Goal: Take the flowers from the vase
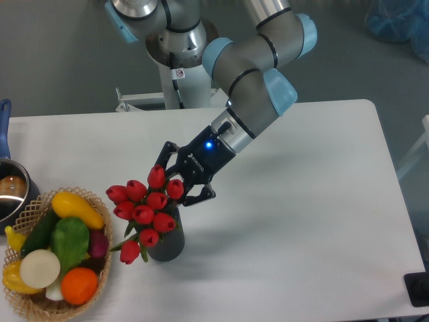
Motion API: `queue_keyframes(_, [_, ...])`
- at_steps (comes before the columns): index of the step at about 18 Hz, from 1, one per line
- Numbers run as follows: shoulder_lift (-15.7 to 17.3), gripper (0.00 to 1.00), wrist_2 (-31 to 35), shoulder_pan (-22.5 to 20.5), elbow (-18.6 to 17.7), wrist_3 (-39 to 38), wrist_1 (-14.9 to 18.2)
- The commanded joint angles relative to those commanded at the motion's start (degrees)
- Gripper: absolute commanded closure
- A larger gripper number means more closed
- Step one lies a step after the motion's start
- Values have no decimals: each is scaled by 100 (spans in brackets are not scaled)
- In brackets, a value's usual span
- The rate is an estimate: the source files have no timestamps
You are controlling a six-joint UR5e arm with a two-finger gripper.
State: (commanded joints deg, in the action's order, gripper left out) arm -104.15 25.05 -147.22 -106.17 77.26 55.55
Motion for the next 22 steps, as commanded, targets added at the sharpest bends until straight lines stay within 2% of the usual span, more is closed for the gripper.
queue_keyframes(11, [88,53,-79,0,18,-203,-17])
queue_keyframes(15, [79,48,-62,-44,0,-176,-26])
queue_keyframes(18, [70,42,-53,-53,0,-159,-26])
queue_keyframes(22, [70,8,-71,-105,70,-150,-35])
